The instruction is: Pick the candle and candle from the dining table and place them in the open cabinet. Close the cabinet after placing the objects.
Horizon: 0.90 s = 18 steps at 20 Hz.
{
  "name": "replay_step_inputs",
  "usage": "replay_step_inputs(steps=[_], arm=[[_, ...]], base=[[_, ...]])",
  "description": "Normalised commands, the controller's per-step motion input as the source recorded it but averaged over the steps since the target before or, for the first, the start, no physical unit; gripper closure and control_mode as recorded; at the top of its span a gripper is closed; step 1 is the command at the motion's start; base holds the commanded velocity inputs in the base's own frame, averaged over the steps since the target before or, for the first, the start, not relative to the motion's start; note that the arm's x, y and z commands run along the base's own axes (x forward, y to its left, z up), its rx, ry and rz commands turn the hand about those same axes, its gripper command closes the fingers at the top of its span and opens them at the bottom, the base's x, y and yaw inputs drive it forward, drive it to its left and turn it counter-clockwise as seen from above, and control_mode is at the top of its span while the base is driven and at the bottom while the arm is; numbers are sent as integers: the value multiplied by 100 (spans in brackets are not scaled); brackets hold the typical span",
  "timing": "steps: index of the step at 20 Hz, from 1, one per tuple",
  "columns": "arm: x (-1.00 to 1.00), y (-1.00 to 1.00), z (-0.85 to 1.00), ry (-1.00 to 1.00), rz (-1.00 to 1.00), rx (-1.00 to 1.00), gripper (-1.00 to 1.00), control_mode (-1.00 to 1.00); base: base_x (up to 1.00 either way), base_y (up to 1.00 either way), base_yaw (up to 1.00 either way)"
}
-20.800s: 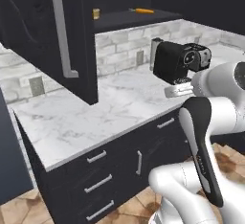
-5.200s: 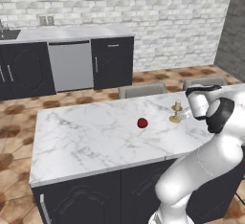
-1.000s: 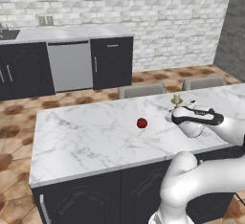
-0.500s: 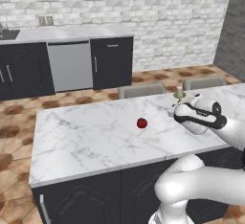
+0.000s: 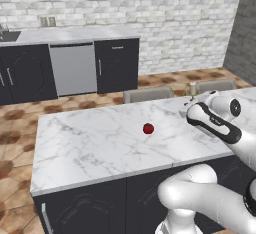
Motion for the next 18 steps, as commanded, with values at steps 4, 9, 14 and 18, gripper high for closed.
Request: replay_step_inputs(steps=[4,9,14,18], arm=[[-33,0,49,0,0,0,100,-100],[-29,3,42,0,0,0,100,-100],[-28,4,38,0,0,0,100,-100],[-20,16,10,0,0,-1,100,-100]], base=[[0,0,0],[0,0,0],[0,0,0],[0,0,0]])
